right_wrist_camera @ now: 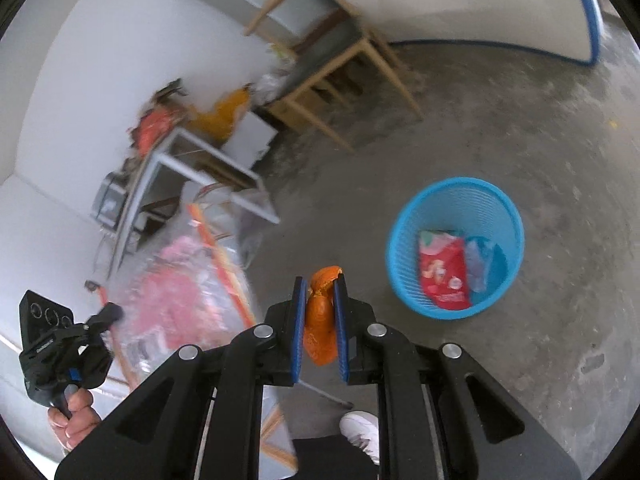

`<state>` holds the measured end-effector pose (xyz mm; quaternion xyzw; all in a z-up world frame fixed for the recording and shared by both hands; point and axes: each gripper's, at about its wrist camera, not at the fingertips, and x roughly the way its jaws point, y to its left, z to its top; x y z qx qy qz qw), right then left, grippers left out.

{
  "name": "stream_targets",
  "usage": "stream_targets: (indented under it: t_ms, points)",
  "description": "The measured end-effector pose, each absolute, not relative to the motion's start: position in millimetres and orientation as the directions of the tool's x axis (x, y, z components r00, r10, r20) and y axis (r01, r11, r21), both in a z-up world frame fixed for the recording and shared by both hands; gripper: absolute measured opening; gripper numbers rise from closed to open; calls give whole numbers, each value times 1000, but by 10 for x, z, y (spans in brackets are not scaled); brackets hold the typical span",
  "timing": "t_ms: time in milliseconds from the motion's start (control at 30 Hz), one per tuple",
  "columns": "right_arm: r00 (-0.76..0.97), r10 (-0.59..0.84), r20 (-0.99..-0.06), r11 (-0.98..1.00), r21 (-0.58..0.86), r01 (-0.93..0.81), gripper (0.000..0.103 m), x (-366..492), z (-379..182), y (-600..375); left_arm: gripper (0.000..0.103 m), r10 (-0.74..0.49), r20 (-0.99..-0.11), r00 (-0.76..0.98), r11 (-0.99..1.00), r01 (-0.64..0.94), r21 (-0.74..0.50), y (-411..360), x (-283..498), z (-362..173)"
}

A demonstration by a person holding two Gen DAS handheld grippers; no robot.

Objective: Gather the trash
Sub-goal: 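Carry the orange peel with the right tool toward the blue wastebasket, then open the right tool over the basket while the left tool opens to drop the zip bag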

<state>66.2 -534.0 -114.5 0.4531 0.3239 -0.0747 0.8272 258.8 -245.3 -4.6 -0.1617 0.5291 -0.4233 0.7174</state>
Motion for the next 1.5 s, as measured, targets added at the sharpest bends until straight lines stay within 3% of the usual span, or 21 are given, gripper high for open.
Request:
stream_targets:
  t_ms: [333,467,500,533,567,600,700,1133,1333,1500]
  points:
    - [715,200,-670,476,704,527,14,1087,-1871,-5881,1,-600,-800,13,732,411,-543,-3578,2714,-884]
    - [685,201,-701,499,675,544,17,1343,-2046,-6019,2,-573,-820,-11,737,431,-521,-3959,2792,-1155]
    - [660,196,-725,515,649,560,19,1444,-2134,-6057,6,-562,-827,-7,743,436,-509,-4019,2825,-1210]
    - [639,190,-745,533,625,571,26,1504,-2190,-6083,19,-545,-839,15,757,440,-483,-4066,2845,-1261]
    - [612,171,-773,550,590,591,29,1551,-2249,-6106,40,-522,-852,45,776,440,-452,-4074,2850,-1286]
    - [584,145,-799,557,553,619,30,1572,-2310,-6128,48,-513,-856,61,785,437,-439,-4080,2880,-1292]
    - [593,147,-792,542,565,622,31,1516,-2345,-6161,52,-537,-843,21,766,431,-477,-4019,2851,-1276]
    - [632,114,-766,594,563,575,32,946,-1945,-5866,67,-608,-789,89,687,556,-468,-3206,2223,-395]
    - [668,133,-732,667,564,486,51,739,-1476,-5503,71,-642,-748,169,683,569,-458,-2686,1895,-59]
    - [693,186,-697,747,558,361,60,760,-981,-5045,76,-652,-707,274,691,600,-404,-2121,1575,221]
